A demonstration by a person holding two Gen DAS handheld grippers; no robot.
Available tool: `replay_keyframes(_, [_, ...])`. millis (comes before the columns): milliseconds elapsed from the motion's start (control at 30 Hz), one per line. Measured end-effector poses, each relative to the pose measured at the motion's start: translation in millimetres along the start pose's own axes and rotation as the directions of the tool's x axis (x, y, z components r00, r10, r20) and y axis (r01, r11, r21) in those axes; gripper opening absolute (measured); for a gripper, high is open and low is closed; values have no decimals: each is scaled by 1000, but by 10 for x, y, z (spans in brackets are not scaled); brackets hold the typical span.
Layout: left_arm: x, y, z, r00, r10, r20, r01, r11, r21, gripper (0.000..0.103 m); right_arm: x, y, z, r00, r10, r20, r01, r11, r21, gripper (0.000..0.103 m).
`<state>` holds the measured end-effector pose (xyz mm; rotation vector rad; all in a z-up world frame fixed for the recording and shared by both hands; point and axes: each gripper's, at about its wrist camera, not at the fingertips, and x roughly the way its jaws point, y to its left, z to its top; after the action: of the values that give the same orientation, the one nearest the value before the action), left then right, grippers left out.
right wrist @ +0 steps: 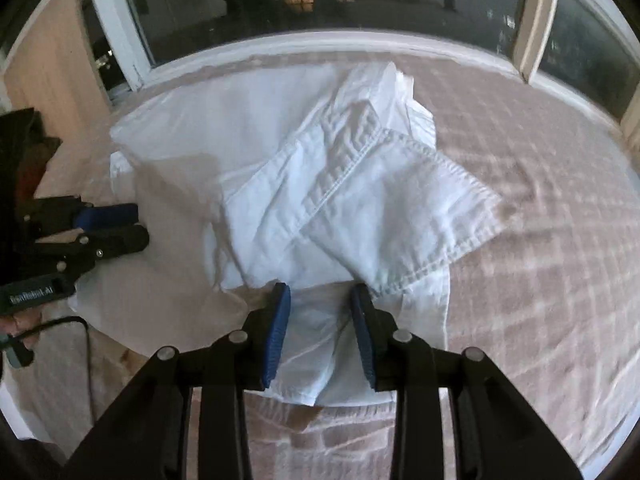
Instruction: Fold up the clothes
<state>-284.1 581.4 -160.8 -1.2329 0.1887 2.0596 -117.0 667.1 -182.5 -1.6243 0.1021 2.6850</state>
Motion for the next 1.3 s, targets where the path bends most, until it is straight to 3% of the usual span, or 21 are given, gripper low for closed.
replay_keyframes(167, [-481,-111,-15,1000,1,19,0,999,-36,31,-504,-41,-163,998,1,56,-6,996,93,33])
replay_keyframes(233, [-713,-164,-75,999,-6,40,8,998,-58,40,-761,-45,-269,996,9,92,-22,989,145,34])
replay_keyframes(333, [-989,-262,-238,998,-22,56,27,996,-84,47,-936,126,-410,991,47,127,-70,980,185,43])
replay_keyframes(433, [-1209,-327,-417,999,23,47,-20,998,-66,53,-1113,315,-548,985,74,156,-109,969,222,48])
replay_keyframes(600, [-1525,-265,-671,997,62,55,-57,995,-79,60,-1310,786,-573,990,-104,92,80,969,232,48])
replay_keyframes(1000, [-2395,-57,-1042,987,75,143,-78,997,10,71,-1895,1686,-914,958,-232,167,170,932,322,49])
replay_keyframes(1300, [-3025,172,-1238,971,71,228,-83,996,45,74,-2375,2506,-1052,914,-329,239,238,909,342,50])
